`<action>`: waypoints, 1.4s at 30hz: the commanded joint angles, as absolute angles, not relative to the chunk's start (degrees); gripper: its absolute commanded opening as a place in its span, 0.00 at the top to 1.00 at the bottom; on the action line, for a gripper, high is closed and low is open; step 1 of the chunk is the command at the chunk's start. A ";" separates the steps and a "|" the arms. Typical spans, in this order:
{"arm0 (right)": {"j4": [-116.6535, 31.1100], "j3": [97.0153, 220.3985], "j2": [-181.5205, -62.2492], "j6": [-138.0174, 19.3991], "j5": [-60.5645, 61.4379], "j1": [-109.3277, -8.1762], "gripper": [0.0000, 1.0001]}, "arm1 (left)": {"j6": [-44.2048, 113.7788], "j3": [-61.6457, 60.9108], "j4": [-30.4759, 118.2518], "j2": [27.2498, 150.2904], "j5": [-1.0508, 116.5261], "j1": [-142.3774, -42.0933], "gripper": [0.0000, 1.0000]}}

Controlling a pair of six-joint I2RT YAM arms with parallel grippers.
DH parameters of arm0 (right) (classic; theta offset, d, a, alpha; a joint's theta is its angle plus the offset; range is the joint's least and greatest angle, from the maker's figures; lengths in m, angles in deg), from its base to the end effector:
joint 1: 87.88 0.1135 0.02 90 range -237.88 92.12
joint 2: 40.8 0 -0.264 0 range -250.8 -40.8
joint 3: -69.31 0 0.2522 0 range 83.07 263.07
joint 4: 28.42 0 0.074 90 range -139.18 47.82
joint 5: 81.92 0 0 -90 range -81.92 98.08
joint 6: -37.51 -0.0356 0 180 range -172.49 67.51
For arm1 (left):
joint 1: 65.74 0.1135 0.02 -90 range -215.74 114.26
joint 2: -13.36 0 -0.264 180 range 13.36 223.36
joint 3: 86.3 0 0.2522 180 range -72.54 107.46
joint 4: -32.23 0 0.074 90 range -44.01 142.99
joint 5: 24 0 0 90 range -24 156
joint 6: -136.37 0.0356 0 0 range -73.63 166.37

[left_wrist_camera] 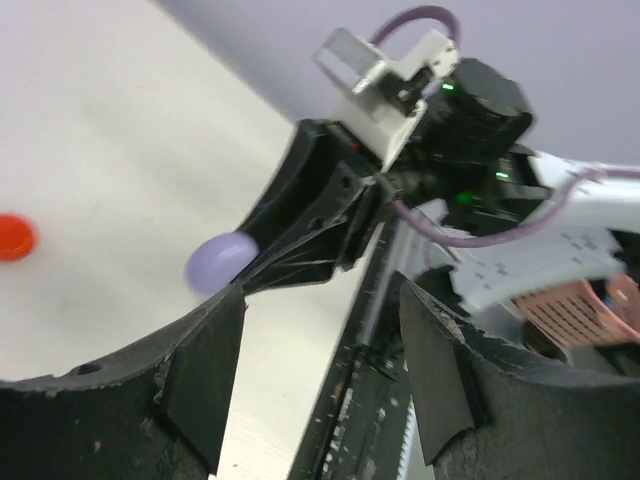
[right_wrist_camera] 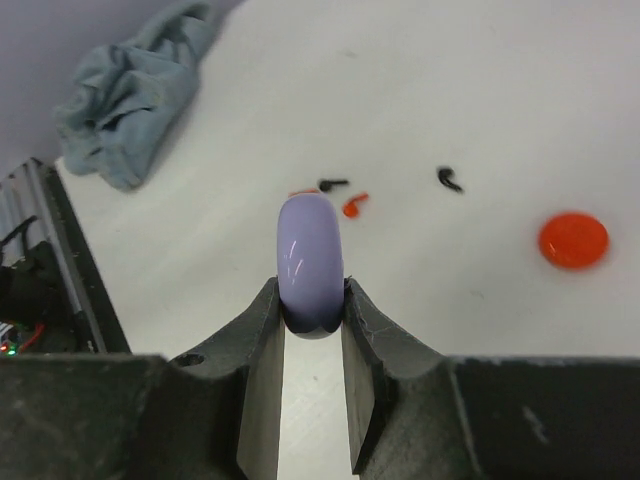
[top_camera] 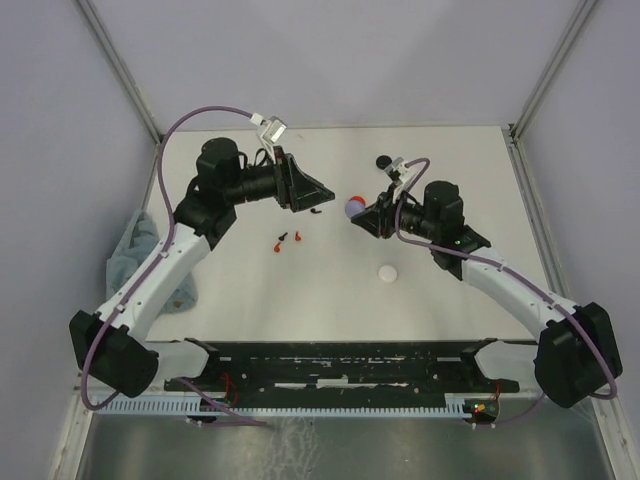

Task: Insert the wireless bluetooth earbuds into the charging case
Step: Close the charging case, then place the charging case at the center of the board.

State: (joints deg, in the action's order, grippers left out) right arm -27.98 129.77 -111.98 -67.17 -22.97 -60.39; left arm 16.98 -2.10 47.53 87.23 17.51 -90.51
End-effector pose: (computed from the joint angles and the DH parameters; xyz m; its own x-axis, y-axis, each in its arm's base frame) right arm 0.2447 0.1481 0.2978 -0.3674 0.0535 -0.9285 -0.7779 0.5294 0.3384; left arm 0.2540 -0.1465 0.4039 -0.5372 -0.1103 -0.8362 0.7935 0.2698 -0.5454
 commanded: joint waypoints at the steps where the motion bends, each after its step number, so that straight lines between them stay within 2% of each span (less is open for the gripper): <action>1: -43.71 131.58 -110.78 -67.49 -13.60 -64.62 0.93 | 26.03 -4.56 61.34 83.72 38.91 -89.75 0.29; 8: -55.38 129.70 -115.20 -74.44 -7.64 -72.74 0.91 | 23.99 -14.27 65.60 78.78 60.53 -89.03 0.19; 12: -59.02 129.85 -120.99 -77.93 -7.47 -75.72 0.91 | 21.87 -17.40 66.48 77.40 64.94 -87.12 0.14; 17: -60.48 130.44 -128.07 -80.01 -11.74 -77.74 0.85 | 21.06 -19.17 67.25 77.39 66.20 -85.16 0.13; 20: -59.57 129.47 -129.88 -81.27 -12.04 -78.35 0.77 | 20.84 -20.06 66.98 77.44 65.97 -84.91 0.13; 29: -66.50 130.43 -129.45 -80.90 -5.78 -79.44 0.41 | 20.81 -20.87 67.07 77.92 65.43 -84.63 0.13; 34: -70.65 133.76 -126.33 -79.85 -0.13 -78.85 0.34 | 21.77 -20.25 67.74 77.60 67.01 -84.44 0.13; 42: -66.86 142.42 -127.93 -80.48 13.74 -67.08 0.26 | 22.22 -19.78 67.62 78.13 66.71 -84.30 0.13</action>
State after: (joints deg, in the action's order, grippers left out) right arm -69.90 136.48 -127.46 -80.70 4.72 -72.11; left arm 21.85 -21.18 68.67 78.77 65.97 -84.59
